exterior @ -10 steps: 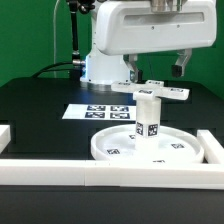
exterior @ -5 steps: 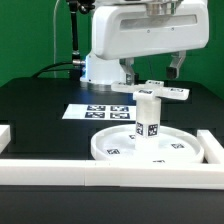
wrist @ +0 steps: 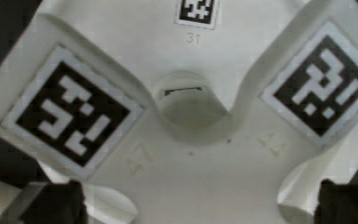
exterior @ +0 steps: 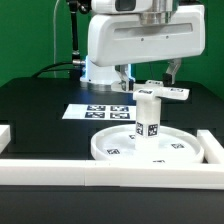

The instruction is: Assemble round table

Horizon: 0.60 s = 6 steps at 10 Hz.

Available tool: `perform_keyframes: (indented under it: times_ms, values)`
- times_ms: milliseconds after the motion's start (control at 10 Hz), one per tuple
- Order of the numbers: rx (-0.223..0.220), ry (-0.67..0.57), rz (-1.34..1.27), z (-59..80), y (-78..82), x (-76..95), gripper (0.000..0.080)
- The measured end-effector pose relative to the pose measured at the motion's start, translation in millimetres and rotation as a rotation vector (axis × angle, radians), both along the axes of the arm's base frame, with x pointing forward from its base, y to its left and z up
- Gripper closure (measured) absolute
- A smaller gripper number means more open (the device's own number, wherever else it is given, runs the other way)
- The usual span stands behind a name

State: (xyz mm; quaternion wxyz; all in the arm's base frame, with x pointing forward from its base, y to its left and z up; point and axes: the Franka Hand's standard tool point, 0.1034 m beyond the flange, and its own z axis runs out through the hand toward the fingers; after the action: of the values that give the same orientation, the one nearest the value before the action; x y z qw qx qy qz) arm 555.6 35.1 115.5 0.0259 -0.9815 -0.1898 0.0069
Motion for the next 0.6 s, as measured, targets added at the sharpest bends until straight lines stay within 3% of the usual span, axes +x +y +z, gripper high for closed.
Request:
perform_keyframes:
  times_ms: [600]
  values:
    - [-0.002,-0.003,0.015,-4.9,-0.3,-1.8,0.0151]
